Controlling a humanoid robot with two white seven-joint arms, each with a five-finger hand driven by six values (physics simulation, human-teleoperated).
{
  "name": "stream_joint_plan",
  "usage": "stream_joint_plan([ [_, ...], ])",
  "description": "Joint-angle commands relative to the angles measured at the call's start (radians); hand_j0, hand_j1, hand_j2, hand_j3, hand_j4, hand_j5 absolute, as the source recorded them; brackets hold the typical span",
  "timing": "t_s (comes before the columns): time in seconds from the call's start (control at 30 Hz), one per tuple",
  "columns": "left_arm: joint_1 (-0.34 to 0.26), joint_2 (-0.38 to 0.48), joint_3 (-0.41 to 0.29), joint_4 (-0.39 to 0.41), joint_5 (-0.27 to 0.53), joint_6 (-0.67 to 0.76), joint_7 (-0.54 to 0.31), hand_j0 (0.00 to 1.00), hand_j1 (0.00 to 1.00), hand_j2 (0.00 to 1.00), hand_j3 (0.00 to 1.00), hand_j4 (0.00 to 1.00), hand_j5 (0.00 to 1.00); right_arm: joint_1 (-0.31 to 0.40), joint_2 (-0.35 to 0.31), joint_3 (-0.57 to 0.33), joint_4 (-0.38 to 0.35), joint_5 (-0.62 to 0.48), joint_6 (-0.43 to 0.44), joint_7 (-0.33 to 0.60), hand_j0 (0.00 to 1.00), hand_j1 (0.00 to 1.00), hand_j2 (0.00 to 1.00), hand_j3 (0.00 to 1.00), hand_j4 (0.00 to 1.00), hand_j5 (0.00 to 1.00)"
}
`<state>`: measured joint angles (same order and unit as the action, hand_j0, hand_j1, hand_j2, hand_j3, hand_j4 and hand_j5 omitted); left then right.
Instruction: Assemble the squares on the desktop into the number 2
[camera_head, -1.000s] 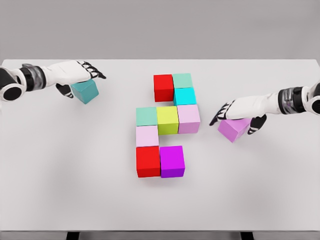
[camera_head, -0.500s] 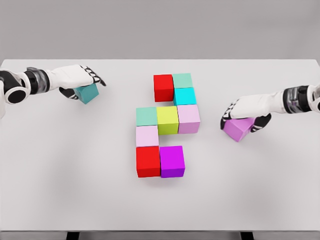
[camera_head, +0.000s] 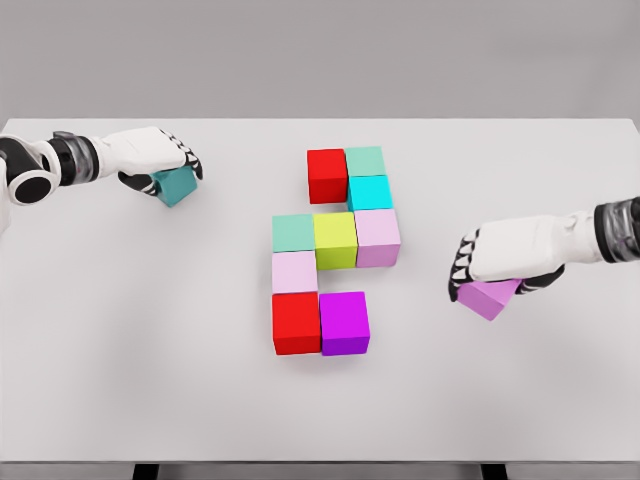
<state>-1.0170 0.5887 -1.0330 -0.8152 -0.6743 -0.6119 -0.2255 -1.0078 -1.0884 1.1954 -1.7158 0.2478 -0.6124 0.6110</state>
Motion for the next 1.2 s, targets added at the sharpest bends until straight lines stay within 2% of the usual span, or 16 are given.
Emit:
stream_joint_plan([
  [0.0, 0.000, 0.000, 0.004, -0.002, 0.004, 0.001, 0.000, 0.68, 0.68, 0.68, 0.68, 0.68, 0.68, 0.000, -0.016, 0.006, -0.048, -0.004, 0.002, 0.000, 0.68, 0.68, 0.68, 0.68, 0.68, 0.68],
  [0.4, -0.009, -0.001, 0.013, -0.012, 0.012, 0.001, 0.000, 0.68, 0.68, 0.68, 0.68, 0.68, 0.68, 0.012, 0.093, 0.035, -0.051, -0.004, 0.002, 0.000, 0.68, 0.68, 0.68, 0.68, 0.68, 0.68],
  [0.57, -0.015, -0.013, 0.025, -0.012, 0.010, 0.001, 0.000, 0.68, 0.68, 0.68, 0.68, 0.68, 0.68, 0.012, 0.094, 0.052, -0.051, -0.001, 0.002, 0.000, 0.69, 0.69, 0.69, 0.69, 0.69, 0.69],
  [0.6, -0.017, -0.015, 0.025, -0.012, 0.009, 0.001, 0.000, 0.68, 0.68, 0.68, 0.68, 0.68, 0.68, 0.012, 0.094, 0.052, -0.050, 0.002, 0.002, 0.000, 0.72, 0.72, 0.72, 0.72, 0.72, 0.72],
  [0.67, -0.026, -0.024, 0.027, -0.010, 0.007, 0.001, 0.000, 0.68, 0.68, 0.68, 0.68, 0.68, 0.68, 0.012, 0.099, 0.053, -0.051, 0.008, 0.002, 0.000, 0.92, 0.92, 0.92, 0.92, 0.92, 0.92],
  [0.77, -0.034, -0.043, 0.030, -0.007, 0.004, 0.001, 0.000, 0.68, 0.68, 0.68, 0.68, 0.68, 0.68, 0.012, 0.097, 0.053, -0.050, 0.008, 0.002, 0.000, 0.96, 0.96, 0.96, 0.96, 0.96, 0.96],
  [1.03, -0.057, -0.079, 0.034, -0.002, 0.002, 0.001, -0.002, 0.68, 0.68, 0.68, 0.68, 0.68, 0.68, 0.008, 0.081, 0.036, -0.051, 0.004, 0.002, 0.000, 0.99, 0.99, 0.99, 0.99, 0.99, 0.99],
  [1.1, -0.060, -0.087, 0.034, -0.006, 0.002, 0.001, -0.002, 0.68, 0.68, 0.68, 0.68, 0.68, 0.68, 0.005, 0.051, 0.010, -0.051, -0.007, 0.002, 0.000, 0.99, 0.99, 0.99, 0.99, 0.99, 0.99],
  [1.17, -0.061, -0.098, 0.036, -0.010, 0.004, 0.001, -0.003, 0.68, 0.68, 0.68, 0.68, 0.68, 0.68, 0.005, 0.015, -0.014, -0.050, -0.070, 0.002, 0.000, 0.99, 0.99, 0.99, 0.99, 0.99, 0.99],
])
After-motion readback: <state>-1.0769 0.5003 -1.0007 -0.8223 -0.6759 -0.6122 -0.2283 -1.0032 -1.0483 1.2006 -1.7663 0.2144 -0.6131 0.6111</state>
